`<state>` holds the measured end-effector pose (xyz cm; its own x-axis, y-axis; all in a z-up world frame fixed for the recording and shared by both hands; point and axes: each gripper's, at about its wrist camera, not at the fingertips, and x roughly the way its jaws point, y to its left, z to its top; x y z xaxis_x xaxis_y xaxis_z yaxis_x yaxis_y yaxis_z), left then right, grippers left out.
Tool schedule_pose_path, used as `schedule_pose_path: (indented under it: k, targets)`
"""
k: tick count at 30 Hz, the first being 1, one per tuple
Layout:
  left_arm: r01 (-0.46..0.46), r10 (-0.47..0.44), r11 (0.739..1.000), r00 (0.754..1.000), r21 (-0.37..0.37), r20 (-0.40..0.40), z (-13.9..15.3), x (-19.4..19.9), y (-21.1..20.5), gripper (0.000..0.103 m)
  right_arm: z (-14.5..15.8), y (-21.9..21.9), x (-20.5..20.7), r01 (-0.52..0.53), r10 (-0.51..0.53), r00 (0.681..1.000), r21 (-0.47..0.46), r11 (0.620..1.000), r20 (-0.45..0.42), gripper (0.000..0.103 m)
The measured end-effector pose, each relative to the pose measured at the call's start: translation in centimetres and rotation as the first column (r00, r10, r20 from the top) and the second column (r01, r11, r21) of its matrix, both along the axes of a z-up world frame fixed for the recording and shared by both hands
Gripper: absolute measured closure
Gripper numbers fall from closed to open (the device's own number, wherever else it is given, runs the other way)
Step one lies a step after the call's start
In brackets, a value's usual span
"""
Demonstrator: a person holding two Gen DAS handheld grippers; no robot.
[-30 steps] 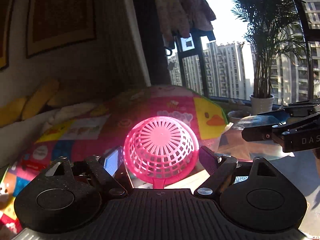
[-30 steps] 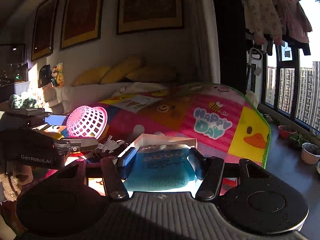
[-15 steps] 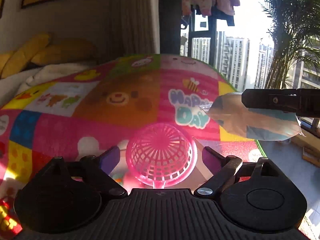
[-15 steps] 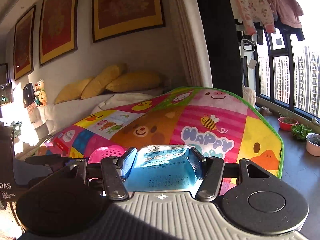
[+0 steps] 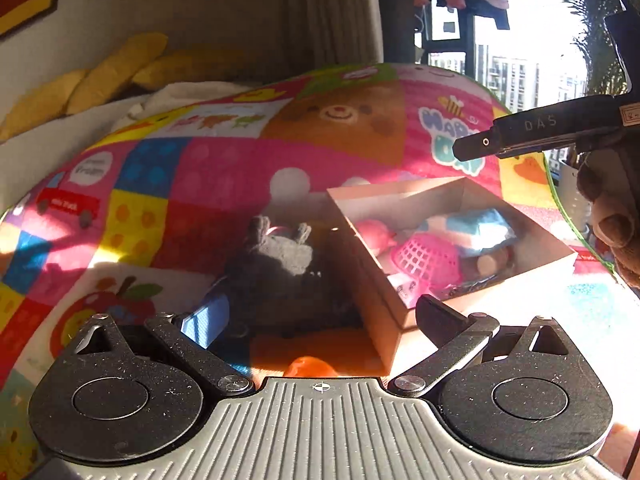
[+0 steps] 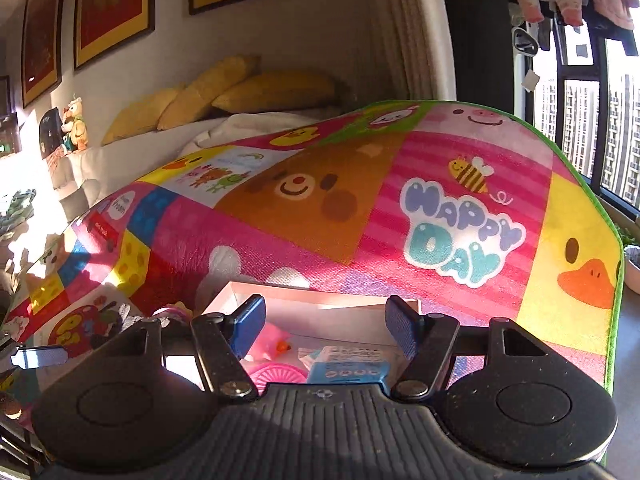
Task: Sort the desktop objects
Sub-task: 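Carry the packet and strainer into the white box and open both grippers, then grasp the dark grey plush toy with the right gripper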
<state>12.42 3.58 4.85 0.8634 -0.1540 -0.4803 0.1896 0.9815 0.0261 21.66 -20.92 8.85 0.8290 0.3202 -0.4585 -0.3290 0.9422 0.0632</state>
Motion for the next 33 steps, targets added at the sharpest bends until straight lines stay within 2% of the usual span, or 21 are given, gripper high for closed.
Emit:
schedule_pose_path:
  k: [2,5,9,12,15,17,20,23,26,29,31,33]
  targets:
    - [-0.046,0.046,0.999,0.999,-0.026,-0.009,-0.7,-0.7,1.4,0.001,0.1,1.9,-0.2,-0.048,0.047,0.999,-0.029,0.998,-0.013,0.035]
    - [-0.105,0.103,0.994,0.993,-0.034,-0.051,-1.4,-1.0,3.3,0.0,-0.3,6.7,-0.5,-0.183,0.176,0.982,-0.107,0.977,-0.076,0.029]
    - [-0.123,0.119,0.991,0.989,-0.045,-0.085,-2.2,-1.8,5.2,0.0,-2.2,14.0,-1.3,-0.357,0.333,0.934,-0.258,0.898,-0.133,0.025]
    - [-0.093,0.086,0.993,0.992,-0.067,-0.095,-2.5,-2.4,5.8,0.0,-3.6,18.3,-0.9,-0.39,0.355,0.92,-0.309,0.867,-0.165,0.025]
    - [-0.068,0.061,0.995,0.994,-0.069,-0.095,-2.8,-2.8,5.9,0.0,-5.0,21.1,0.7,-0.346,0.281,0.934,-0.362,0.865,-0.222,0.025]
    - [-0.067,0.06,0.995,0.994,-0.075,-0.097,-2.9,-2.9,6.0,0.0,-5.8,22.0,1.4,-0.361,0.281,0.927,-0.388,0.848,-0.249,0.025]
    - [-0.051,0.042,0.995,0.994,-0.091,-0.097,-2.9,-3.2,6.1,0.0,-5.6,22.2,0.6,-0.383,0.308,0.922,-0.434,0.815,-0.235,0.034]
    - [-0.026,0.018,0.996,0.996,-0.089,-0.091,-2.8,-3.6,5.6,0.0,-3.0,20.4,-1.3,-0.392,0.346,0.919,-0.369,0.843,-0.187,0.037]
    - [-0.008,0.001,0.997,0.996,-0.075,-0.093,-2.7,-3.8,4.7,0.0,0.8,17.3,-4.4,-0.395,0.382,0.919,-0.274,0.877,-0.103,0.037]
    - [-0.014,0.007,0.997,0.995,-0.07,-0.099,-2.7,-3.5,4.0,0.0,4.2,12.9,-7.6,-0.396,0.389,0.918,-0.139,0.908,-0.075,0.037]
    - [-0.021,0.015,0.998,0.995,-0.066,-0.097,-2.7,-3.3,3.6,0.0,5.2,9.6,-10.2,-0.394,0.39,0.918,-0.074,0.916,-0.072,0.037]
    - [-0.013,0.008,0.999,0.996,-0.052,-0.089,-2.6,-3.3,2.8,0.0,4.9,6.8,-12.4,-0.37,0.365,0.928,-0.061,0.927,-0.07,0.036]
